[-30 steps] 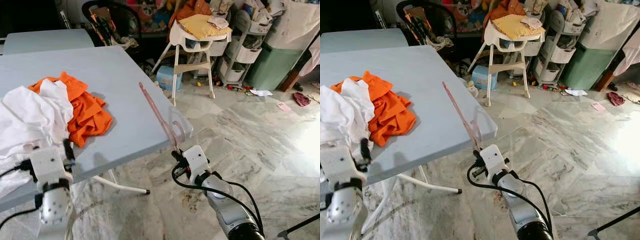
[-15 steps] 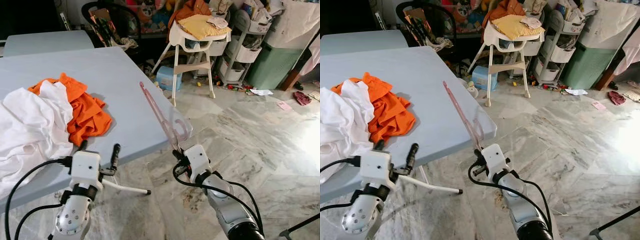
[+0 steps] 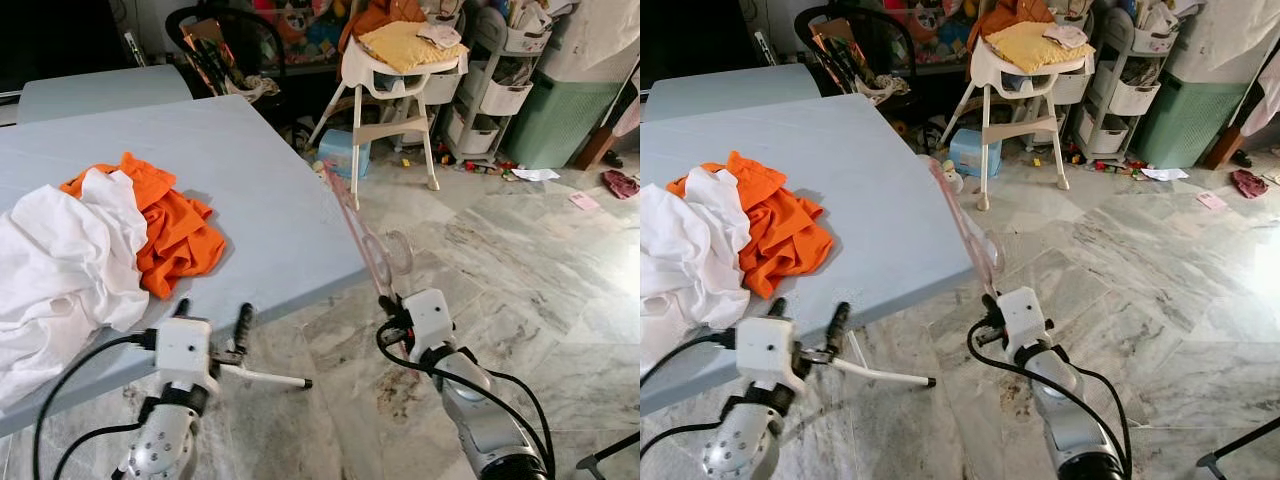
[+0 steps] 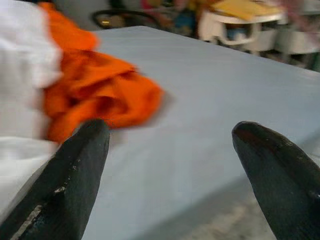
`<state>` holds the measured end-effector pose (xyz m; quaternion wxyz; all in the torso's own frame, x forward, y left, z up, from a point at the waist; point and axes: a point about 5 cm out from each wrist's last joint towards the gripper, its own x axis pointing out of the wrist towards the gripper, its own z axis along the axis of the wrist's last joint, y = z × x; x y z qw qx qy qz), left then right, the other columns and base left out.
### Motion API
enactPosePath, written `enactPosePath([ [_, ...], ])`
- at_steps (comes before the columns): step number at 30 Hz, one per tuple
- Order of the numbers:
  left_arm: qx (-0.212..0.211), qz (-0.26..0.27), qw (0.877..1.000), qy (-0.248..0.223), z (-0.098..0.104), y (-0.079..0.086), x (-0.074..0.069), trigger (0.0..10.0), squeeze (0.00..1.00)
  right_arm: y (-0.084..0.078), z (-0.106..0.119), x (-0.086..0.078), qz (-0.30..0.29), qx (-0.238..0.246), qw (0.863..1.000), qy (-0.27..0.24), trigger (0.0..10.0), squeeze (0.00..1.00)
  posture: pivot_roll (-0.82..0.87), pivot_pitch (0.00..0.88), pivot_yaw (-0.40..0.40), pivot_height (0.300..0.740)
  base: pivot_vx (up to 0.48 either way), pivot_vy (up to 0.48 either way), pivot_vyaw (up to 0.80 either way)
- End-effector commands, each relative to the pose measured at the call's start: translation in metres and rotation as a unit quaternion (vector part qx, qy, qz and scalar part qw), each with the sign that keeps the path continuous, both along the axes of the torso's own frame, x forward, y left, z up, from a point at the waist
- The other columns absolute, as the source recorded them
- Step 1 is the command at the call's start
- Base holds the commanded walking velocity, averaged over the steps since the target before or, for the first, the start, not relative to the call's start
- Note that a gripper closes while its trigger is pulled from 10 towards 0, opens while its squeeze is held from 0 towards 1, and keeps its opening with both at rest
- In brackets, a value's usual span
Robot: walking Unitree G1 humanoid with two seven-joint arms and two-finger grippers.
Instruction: Hang hanger
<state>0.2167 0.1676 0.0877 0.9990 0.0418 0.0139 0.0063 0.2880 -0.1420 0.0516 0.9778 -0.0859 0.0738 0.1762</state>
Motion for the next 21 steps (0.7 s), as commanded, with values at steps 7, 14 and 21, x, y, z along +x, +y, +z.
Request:
enactPosePath([
  [7, 0.019, -0.001, 0.999, 0.032, -0.009, 0.000, -0.001, 10.0, 0.76, -0.008, 0.016, 0.003, -0.019, 0.010, 0.999, -0.028, 10.0, 0.00, 0.03, 0.000, -0.032, 0.740, 0.000, 0.000, 0.00],
  [14, 0.013, 0.025, 0.999, 0.037, -0.012, 0.000, 0.008, 10.0, 0.00, -0.015, 0.020, 0.004, -0.032, 0.013, 0.999, -0.025, 10.0, 0.00, 0.01, 0.000, -0.040, 0.740, 0.000, 0.000, 0.00],
  [21, 0.006, 0.034, 0.999, 0.035, -0.010, 0.000, 0.018, 10.0, 0.00, -0.010, 0.021, 0.004, -0.026, 0.016, 0.999, -0.020, 10.0, 0.00, 0.01, 0.000, -0.041, 0.740, 0.000, 0.000, -0.18],
])
